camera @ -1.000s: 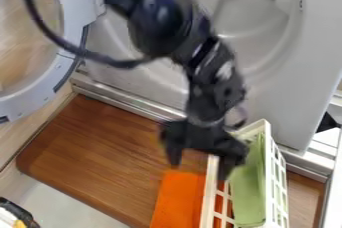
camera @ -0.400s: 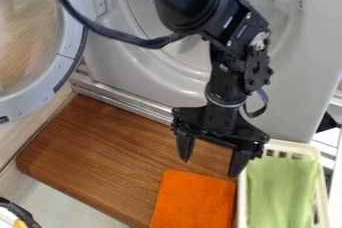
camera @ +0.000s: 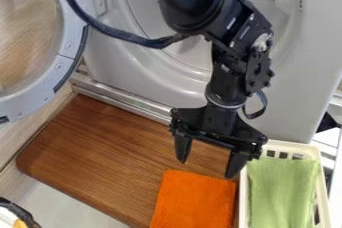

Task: Place the orange cloth in the middle of the table

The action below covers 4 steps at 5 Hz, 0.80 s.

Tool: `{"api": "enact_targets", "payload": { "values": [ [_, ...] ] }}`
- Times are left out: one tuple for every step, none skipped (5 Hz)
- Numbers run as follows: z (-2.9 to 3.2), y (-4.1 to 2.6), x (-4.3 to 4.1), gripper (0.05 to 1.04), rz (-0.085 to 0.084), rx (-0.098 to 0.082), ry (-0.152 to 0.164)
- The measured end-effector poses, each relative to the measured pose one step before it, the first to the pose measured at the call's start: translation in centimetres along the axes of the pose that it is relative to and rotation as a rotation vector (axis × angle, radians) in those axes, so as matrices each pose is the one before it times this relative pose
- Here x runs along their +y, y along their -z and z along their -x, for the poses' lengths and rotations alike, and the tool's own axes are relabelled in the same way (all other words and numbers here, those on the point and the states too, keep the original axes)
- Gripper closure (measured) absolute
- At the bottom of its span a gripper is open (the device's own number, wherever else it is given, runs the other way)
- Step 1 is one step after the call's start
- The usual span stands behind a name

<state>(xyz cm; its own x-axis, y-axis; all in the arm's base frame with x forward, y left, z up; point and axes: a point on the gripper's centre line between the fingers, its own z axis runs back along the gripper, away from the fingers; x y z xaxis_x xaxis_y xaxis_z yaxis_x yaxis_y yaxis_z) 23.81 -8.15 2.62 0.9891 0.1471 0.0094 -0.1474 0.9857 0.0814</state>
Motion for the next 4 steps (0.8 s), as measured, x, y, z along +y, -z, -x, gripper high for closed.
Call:
{"api": "enact_targets", "payload": {
  "values": [
    [0.772, 1.705, 0.578, 0.083, -0.0069, -0.0184, 0.0174],
    [-0.118, 3.314, 1.583, 0.083, 0.0236, -0.0774, 0.0236],
    [-0.354, 2.670, 0.091, 0.083, 0.0714, -0.0530, 0.0611],
    [-0.269, 1.721, -0.952, 0.083, 0.0660, -0.0371, 0.0428]
  ]
}}
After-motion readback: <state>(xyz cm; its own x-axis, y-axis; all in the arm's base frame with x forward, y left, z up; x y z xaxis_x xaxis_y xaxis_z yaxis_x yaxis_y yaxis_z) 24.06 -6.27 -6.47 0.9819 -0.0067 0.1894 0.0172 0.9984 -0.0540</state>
